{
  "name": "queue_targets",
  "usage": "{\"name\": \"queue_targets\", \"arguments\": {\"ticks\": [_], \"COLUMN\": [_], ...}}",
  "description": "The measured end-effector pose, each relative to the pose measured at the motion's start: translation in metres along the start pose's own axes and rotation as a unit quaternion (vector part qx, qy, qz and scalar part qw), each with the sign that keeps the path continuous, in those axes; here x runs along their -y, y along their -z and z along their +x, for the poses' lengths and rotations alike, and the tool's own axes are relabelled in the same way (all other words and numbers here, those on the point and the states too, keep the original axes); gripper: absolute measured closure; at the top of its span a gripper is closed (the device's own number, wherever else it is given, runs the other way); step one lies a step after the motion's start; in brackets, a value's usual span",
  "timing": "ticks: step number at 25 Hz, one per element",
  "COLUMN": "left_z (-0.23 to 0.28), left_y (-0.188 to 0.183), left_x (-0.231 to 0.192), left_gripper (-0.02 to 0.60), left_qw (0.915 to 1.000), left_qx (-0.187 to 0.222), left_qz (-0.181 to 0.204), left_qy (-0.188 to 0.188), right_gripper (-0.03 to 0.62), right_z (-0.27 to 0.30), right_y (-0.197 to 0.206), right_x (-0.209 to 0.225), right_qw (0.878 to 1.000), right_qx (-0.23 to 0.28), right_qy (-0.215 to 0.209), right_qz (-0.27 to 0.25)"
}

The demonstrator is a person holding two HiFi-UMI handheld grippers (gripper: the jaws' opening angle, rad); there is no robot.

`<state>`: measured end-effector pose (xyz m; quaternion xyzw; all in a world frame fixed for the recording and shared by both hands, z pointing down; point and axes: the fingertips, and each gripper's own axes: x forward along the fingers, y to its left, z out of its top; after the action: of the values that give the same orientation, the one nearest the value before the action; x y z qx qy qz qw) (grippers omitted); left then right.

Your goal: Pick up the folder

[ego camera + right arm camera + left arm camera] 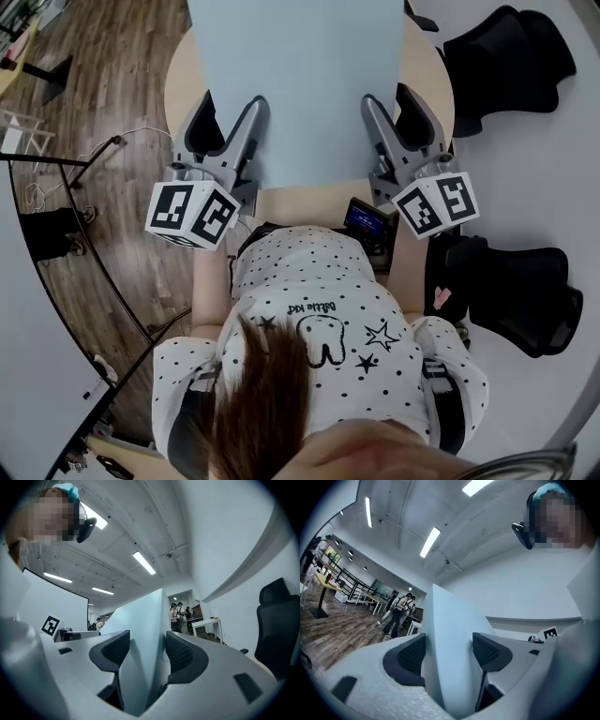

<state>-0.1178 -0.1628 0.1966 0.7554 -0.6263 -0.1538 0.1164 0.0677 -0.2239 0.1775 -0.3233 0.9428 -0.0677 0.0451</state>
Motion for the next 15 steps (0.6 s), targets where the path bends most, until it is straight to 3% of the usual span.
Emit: {"name": "queue_targets", "arguments": {"ticks": [15], "left_z": [-0.0056], "left_y": [-0.0053], "left_x": [0.0071], "left_gripper": [0.27], "left_qw": [1.0], "left_qx": [0.005], "left_qz": [0.003], "left_qy": [0.007], "right_gripper": [0.35], "right_z": [-0.0093], "right_y": [-0.0048], "right_x": [-0.0051], "right_qw": [1.0], "right_qx": [0.007], "right_qy": [0.004], "right_qz": [0.001]}}
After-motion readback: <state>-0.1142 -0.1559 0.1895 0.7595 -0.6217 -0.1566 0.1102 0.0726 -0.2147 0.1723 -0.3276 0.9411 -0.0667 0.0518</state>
